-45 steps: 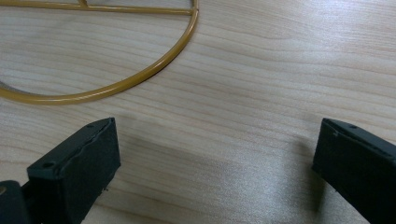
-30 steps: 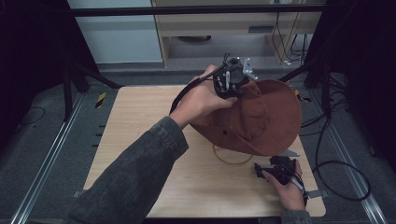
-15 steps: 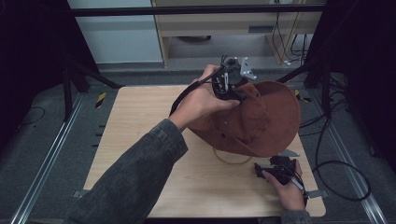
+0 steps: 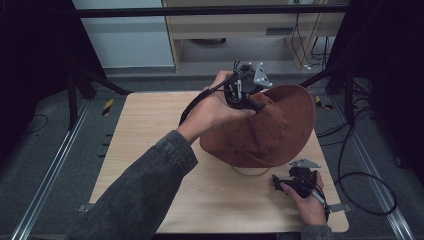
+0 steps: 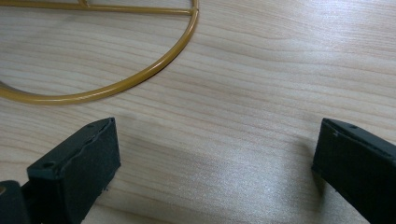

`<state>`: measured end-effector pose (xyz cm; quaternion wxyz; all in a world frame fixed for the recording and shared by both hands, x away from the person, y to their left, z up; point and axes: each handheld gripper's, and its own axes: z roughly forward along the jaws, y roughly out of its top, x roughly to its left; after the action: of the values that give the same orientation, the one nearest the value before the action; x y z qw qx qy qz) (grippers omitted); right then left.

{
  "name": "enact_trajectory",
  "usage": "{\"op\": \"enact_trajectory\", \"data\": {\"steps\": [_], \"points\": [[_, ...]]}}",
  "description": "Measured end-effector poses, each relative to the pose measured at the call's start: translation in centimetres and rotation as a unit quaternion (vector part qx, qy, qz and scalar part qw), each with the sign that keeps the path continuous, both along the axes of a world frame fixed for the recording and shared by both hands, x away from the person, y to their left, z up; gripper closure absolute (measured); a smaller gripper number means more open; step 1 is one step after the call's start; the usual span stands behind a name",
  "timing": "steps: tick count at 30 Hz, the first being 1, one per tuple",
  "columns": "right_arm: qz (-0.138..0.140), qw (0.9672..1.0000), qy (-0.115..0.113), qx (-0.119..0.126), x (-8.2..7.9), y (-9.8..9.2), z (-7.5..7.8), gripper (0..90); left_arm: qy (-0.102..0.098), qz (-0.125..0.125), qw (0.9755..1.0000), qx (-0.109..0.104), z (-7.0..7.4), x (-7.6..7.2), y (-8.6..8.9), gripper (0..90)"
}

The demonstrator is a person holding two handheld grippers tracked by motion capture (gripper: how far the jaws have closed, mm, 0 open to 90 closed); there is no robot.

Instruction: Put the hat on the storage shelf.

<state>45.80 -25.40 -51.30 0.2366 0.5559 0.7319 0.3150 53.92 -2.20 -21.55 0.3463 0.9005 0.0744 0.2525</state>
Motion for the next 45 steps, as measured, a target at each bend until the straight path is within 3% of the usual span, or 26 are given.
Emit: {"op": "enact_trajectory", "data": {"steps": [11,16,25,28,39,43,45], "points": [[0.000,1.0000,0.000,0.000,0.0,0.0,0.0,0.7,0.001,0.008,0.9998,-0.019,0.7,-1.3,2.6,26.4],[0.000,1.0000,0.000,0.000,0.0,0.0,0.0,0.7,0.015,0.017,0.9991,-0.035,0.7,-2.0,4.6,16.9],[0.000,1.0000,0.001,-0.001,0.0,0.0,0.0,0.7,0.023,0.046,0.9966,-0.064,0.0,-2.4,8.7,10.8],[0.001,1.0000,-0.001,-0.002,0.0,0.0,0.0,0.7,0.025,0.053,0.9964,-0.061,-0.2,-2.2,9.4,9.6],[0.000,1.0000,0.001,0.000,0.0,0.0,0.0,0.7,0.030,0.080,0.9940,-0.069,-2.1,-1.9,12.3,8.3],[0.000,1.0000,0.000,0.000,0.0,0.0,0.0,0.7,0.027,0.093,0.9927,-0.073,-3.2,-2.0,14.3,7.1],[0.000,1.0000,0.000,0.001,0.0,0.0,0.0,0.8,0.031,0.102,0.9903,-0.090,-4.2,-2.1,16.4,5.7]]}}
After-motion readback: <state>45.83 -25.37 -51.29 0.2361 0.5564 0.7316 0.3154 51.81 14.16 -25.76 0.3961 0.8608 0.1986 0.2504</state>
